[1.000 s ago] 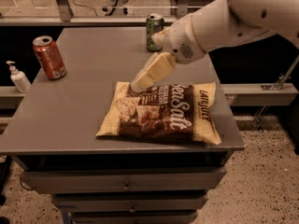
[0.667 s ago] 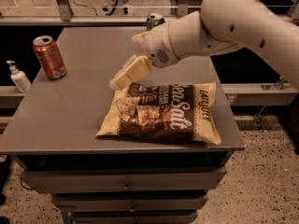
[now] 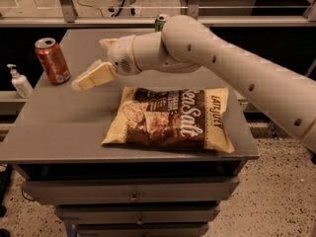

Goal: Knock coke can over

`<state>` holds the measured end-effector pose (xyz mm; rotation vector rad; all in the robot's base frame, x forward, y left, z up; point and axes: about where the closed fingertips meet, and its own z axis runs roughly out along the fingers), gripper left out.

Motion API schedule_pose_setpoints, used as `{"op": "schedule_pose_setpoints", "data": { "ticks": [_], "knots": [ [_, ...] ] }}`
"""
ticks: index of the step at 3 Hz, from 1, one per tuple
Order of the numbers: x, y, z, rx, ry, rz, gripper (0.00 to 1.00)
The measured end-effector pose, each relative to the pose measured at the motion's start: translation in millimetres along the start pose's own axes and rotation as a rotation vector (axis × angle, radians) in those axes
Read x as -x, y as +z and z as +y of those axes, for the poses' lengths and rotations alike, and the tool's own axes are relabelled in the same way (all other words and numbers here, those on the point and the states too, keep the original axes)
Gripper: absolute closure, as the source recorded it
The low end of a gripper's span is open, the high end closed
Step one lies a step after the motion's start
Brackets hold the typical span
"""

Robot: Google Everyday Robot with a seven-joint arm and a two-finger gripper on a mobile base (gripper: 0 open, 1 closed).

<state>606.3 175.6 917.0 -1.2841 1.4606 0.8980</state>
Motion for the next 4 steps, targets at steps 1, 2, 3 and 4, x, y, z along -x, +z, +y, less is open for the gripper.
{"op": "schedule_pose_setpoints", "data": {
  "ticks": [1, 2, 3, 4],
  "knots": [
    [6, 49, -4, 0.006, 0.001, -0.061, 0.0],
    [14, 90, -10, 0.0, -0.002, -0.102, 0.0],
    [15, 122, -13, 0.001, -0.007, -0.109, 0.0],
    [10, 147, -16, -0.004, -0.002, -0.106, 0.0]
  ]
}}
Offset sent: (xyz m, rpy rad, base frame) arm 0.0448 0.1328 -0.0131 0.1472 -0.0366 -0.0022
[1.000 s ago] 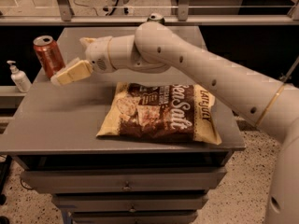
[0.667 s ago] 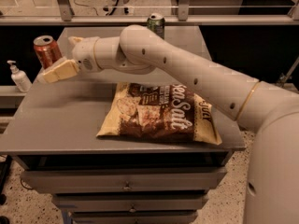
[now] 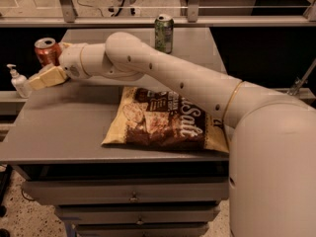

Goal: Knock coke can over

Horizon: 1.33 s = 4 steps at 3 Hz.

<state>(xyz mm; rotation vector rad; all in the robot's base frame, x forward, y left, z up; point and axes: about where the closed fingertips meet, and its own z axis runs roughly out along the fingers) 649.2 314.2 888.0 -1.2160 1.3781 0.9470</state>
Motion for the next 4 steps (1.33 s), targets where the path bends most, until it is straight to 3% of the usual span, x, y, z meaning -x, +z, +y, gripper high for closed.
{"op": "schedule_pose_setpoints", "data": {
  "ticks": [1, 4],
  "knots": [
    [-4, 12, -3, -0.009, 0.001, -0.003, 0.06],
    [-1, -29, -33, -0.099, -0.009, -0.013, 0.76]
  ]
}}
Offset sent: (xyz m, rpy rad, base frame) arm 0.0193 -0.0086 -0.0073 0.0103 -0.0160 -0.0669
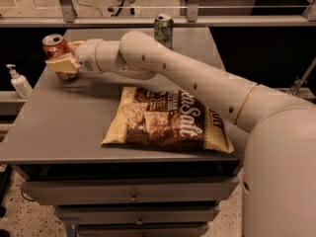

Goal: Knock coke can over

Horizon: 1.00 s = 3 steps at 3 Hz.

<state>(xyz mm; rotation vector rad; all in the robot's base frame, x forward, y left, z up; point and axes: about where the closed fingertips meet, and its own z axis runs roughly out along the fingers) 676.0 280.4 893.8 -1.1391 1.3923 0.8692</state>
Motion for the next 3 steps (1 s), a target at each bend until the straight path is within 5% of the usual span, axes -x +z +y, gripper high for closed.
{"op": "schedule_pose_setpoints", "data": {
  "ticks": [1, 3],
  "knots": [
    [15, -25, -21, -0.025, -0.031, 0.011, 0.99],
    [58, -79, -57, 0.021, -0.178, 0.136, 1.0]
  ]
}}
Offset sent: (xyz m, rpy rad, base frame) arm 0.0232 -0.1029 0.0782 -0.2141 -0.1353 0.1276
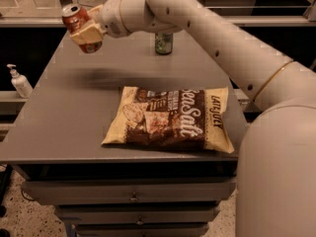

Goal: Knock coke can over

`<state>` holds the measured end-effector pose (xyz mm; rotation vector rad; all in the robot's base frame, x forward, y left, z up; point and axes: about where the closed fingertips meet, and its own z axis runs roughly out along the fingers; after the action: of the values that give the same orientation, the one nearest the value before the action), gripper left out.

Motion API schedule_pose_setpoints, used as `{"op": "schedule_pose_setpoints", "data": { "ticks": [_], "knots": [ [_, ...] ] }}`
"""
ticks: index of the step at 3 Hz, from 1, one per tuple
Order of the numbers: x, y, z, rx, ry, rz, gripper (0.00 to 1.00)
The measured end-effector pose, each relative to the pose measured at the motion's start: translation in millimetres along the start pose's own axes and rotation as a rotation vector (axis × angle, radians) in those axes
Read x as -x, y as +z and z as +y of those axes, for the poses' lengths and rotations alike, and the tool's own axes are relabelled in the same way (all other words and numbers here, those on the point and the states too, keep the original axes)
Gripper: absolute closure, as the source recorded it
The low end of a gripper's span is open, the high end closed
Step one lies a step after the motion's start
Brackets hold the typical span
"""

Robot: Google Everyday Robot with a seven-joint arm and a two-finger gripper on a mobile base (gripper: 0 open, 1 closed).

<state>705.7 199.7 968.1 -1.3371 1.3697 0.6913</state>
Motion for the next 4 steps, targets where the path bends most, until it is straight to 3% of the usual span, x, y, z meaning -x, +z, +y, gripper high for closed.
{"op": "schedule_pose_setpoints", "data": {
  "ticks": [1, 4],
  "knots": [
    [-2, -20, 4, 0.067, -0.061, 0.127, 1.0],
    [-60, -42, 86, 0.425, -0.278, 0.649, 1.0]
  ]
}}
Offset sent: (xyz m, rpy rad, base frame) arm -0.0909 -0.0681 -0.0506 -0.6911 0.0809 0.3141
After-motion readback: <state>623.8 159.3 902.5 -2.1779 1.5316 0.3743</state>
